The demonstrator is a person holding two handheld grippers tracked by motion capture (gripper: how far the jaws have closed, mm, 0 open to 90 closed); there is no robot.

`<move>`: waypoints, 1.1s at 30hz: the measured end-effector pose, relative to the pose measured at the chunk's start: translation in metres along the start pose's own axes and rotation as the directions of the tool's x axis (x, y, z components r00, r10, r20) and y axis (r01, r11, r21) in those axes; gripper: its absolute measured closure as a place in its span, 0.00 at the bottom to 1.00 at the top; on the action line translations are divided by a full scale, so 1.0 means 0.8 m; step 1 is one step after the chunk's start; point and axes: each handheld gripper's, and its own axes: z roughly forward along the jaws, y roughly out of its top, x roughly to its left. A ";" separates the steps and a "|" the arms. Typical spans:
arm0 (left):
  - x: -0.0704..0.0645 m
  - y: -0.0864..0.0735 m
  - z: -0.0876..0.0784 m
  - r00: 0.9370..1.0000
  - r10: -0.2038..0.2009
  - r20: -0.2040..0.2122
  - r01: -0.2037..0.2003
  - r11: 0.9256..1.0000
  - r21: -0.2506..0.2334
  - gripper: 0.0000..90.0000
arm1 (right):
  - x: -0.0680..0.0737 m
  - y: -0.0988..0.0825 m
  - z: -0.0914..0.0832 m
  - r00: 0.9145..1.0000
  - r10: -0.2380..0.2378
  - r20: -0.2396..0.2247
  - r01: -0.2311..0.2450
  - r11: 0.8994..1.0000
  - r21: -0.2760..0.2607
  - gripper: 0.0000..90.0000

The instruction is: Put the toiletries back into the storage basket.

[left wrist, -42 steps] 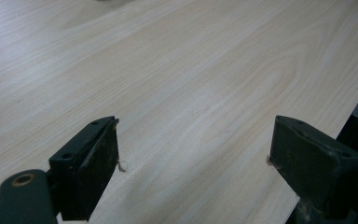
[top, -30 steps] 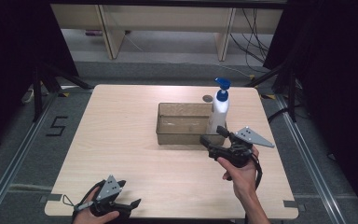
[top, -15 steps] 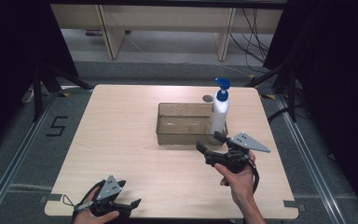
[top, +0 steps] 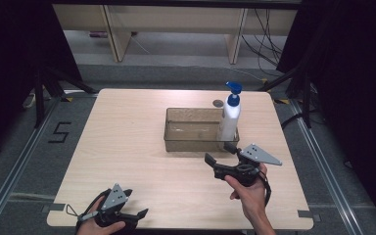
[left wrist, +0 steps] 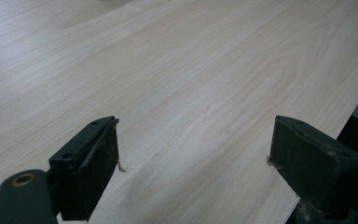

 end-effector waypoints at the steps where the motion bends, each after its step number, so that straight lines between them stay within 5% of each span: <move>1: 0.000 0.000 0.000 1.000 0.002 0.000 -0.002 1.000 0.004 0.17 | -0.002 -0.001 0.000 1.000 -0.019 -0.001 0.019 1.000 -0.002 0.17; 10: -0.002 0.000 0.000 1.000 -0.016 0.008 0.016 1.000 -0.014 0.17 | 0.002 -0.009 -0.004 1.000 0.000 -0.017 0.000 1.000 0.009 0.17; 16: -0.002 0.000 0.000 1.000 -0.014 0.008 0.015 1.000 -0.015 0.17 | 0.002 -0.019 -0.004 0.999 -0.029 -0.018 0.030 0.999 0.020 0.17; 17: -0.002 0.000 0.000 1.000 -0.014 0.008 0.014 1.000 -0.016 0.17 | 0.006 -0.021 -0.005 1.000 0.014 -0.019 -0.013 0.999 0.031 0.17; 18: -0.002 0.000 0.000 1.000 -0.014 0.007 0.014 1.000 -0.016 0.17 | 0.003 -0.021 -0.004 0.999 -0.027 -0.022 0.027 0.999 0.023 0.17; 33: -0.002 0.000 0.000 1.000 -0.013 0.007 0.013 1.000 -0.015 0.17 | 0.008 -0.037 -0.010 0.999 -0.015 -0.035 0.018 0.998 0.060 0.17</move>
